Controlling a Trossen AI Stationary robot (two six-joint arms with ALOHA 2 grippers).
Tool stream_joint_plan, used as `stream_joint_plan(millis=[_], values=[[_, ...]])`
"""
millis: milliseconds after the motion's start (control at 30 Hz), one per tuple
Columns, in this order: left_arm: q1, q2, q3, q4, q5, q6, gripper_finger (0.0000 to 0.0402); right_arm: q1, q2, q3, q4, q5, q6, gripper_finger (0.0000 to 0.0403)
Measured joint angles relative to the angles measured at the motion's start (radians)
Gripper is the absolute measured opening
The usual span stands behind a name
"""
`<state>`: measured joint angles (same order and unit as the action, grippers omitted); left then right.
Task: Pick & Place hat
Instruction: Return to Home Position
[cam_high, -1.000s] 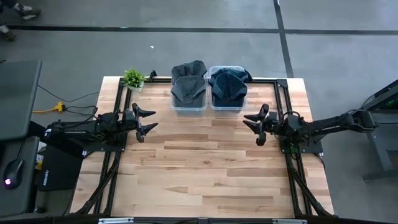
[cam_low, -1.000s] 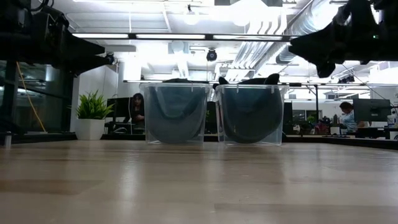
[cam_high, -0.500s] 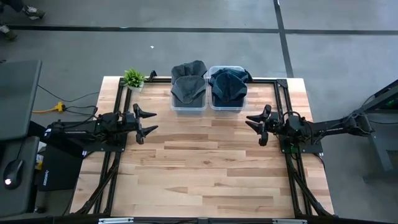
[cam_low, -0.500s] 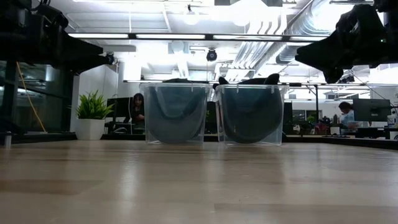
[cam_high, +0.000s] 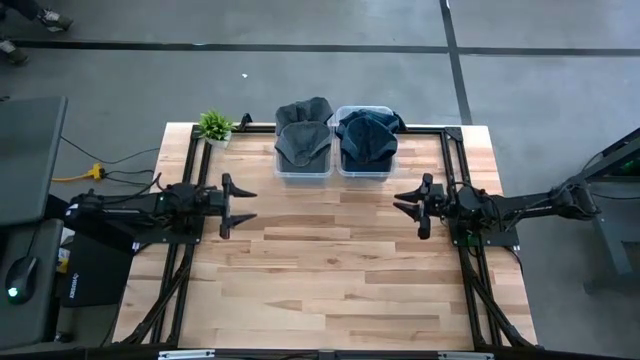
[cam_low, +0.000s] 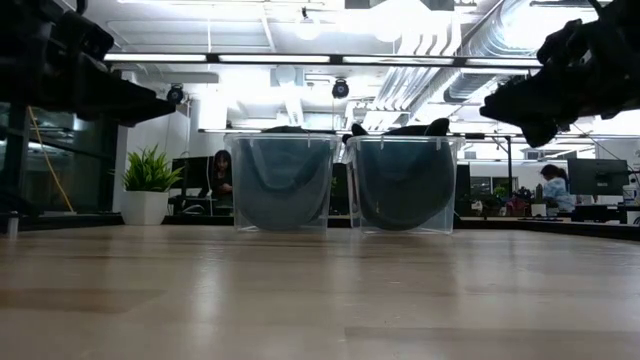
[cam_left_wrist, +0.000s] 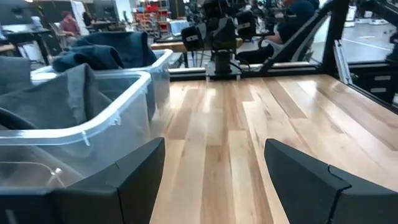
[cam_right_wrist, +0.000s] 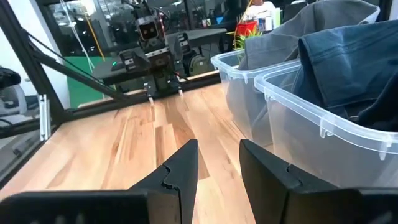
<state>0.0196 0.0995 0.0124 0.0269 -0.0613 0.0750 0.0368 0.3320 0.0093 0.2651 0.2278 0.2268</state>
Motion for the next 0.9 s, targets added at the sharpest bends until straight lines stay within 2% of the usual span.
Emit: stream_joint_plan(millis=[167,300,433,633,900], values=[[0.000,0.011,0.000,0.000,0.047,-0.012,0.0273,0.000,0.000,0.000,-0.006,0.002,-0.029,0.0112],[0.000,0.011,0.000,0.013,0.106,-0.021,0.0273,-0.001,-0.002,0.000,-0.010,0.008,0.030,0.0112],[0.000,0.011,0.000,0.042,0.125,-0.027,0.0273,-0.008,0.002,0.000,-0.051,0.009,-0.100,0.0112],[0.000,0.009,0.000,0.038,0.109,-0.107,0.0273,-0.010,0.004,0.000,-0.052,0.006,-0.270,0.0112],[0.000,0.010,0.000,-0.013,0.097,-0.107,0.0273,-0.010,0.004,0.000,-0.052,0.005,-0.274,0.0112]])
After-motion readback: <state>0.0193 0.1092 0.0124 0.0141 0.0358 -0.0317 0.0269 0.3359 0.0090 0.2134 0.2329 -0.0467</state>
